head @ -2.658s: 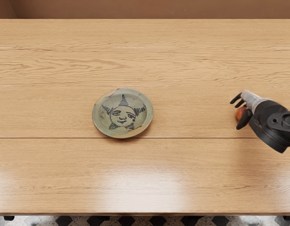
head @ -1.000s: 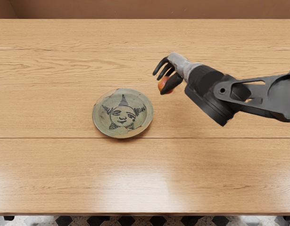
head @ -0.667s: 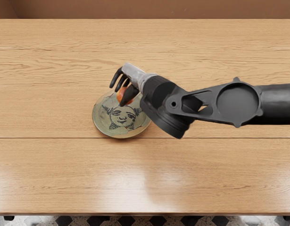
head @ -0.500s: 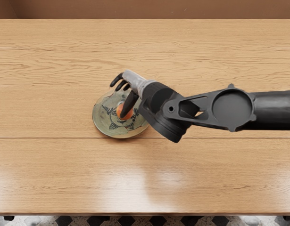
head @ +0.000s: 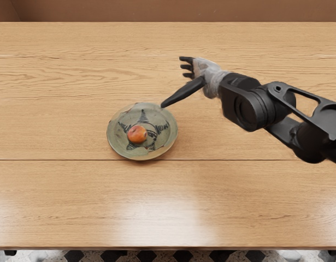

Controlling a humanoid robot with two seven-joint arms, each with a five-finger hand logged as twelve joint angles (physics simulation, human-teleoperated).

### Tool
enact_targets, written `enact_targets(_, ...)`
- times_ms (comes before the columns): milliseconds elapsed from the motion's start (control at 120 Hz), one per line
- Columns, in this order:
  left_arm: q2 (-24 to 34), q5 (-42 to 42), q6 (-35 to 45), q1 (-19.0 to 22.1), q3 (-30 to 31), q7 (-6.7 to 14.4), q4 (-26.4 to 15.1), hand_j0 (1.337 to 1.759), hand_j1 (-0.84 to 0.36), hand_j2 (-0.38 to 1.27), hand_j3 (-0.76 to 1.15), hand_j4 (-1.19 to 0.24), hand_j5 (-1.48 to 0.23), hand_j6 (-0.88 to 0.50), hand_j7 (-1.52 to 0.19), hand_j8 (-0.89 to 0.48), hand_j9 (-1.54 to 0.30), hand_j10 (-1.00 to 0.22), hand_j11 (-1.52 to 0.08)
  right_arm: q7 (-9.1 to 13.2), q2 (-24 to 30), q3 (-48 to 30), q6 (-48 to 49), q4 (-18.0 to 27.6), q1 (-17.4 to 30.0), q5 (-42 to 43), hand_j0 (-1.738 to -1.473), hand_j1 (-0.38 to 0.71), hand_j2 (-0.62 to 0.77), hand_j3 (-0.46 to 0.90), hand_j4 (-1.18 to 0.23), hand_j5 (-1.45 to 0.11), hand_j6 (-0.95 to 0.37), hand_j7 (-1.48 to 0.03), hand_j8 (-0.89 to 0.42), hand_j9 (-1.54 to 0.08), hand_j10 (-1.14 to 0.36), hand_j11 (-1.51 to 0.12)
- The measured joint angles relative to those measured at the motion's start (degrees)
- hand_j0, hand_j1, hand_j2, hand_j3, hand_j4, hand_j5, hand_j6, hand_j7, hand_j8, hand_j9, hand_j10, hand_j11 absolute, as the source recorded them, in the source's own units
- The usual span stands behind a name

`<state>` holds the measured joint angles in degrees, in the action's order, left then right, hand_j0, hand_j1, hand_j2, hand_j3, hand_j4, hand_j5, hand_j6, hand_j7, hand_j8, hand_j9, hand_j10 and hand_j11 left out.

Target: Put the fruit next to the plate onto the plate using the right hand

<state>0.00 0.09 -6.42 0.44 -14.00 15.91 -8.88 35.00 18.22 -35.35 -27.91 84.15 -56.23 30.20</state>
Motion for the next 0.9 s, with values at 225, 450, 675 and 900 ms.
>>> enact_targets(225, 0.0, 0.0, 0.0, 0.0, 0.01, 0.0, 0.0, 1.658, 0.34, 0.0, 0.0, -0.01, -0.01, -0.01, -0.01, -0.01, -0.01, -0.01, -0.01, 0.0, 2.86, -26.41, 37.39, -1.64, 19.46, -3.67, -1.658, -0.34, 0.0, 0.0, -0.01, -0.02, -0.01, -0.01, -0.01, -0.01, -0.01, -0.01)
enact_targets(450, 0.0, 0.0, 0.0, 0.0, -0.02, 0.0, 0.0, 1.658, 0.34, 0.0, 0.0, -0.01, -0.01, -0.01, -0.01, -0.01, -0.01, -0.01, -0.01, 0.0, 6.48, -33.29, 59.81, -11.92, 25.75, -18.21, -1.658, -0.35, 0.0, 0.0, 0.0, 0.0, 0.0, 0.0, 0.0, 0.0, 0.0, 0.0)
enact_targets(675, 0.0, 0.0, 0.0, 0.0, 0.0, 0.0, 0.0, 1.658, 0.34, 0.0, 0.0, -0.01, -0.01, -0.01, -0.01, -0.01, -0.01, -0.01, -0.01, 0.0, 12.17, -34.62, 62.56, -16.58, 32.41, -32.84, -1.658, -0.35, 0.0, 0.0, 0.0, 0.0, 0.0, 0.0, 0.0, 0.0, 0.0, 0.0)
enact_targets(900, 0.0, 0.0, 0.0, 0.0, -0.01, 0.0, 0.0, 1.658, 0.34, 0.0, 0.0, -0.01, -0.01, -0.01, -0.01, -0.01, -0.01, -0.01, -0.01, 0.0, 17.41, -36.42, 62.88, -16.43, 37.43, -40.26, -1.658, -0.35, 0.0, 0.0, 0.0, 0.0, 0.0, 0.0, 0.0, 0.0, 0.0, 0.0)
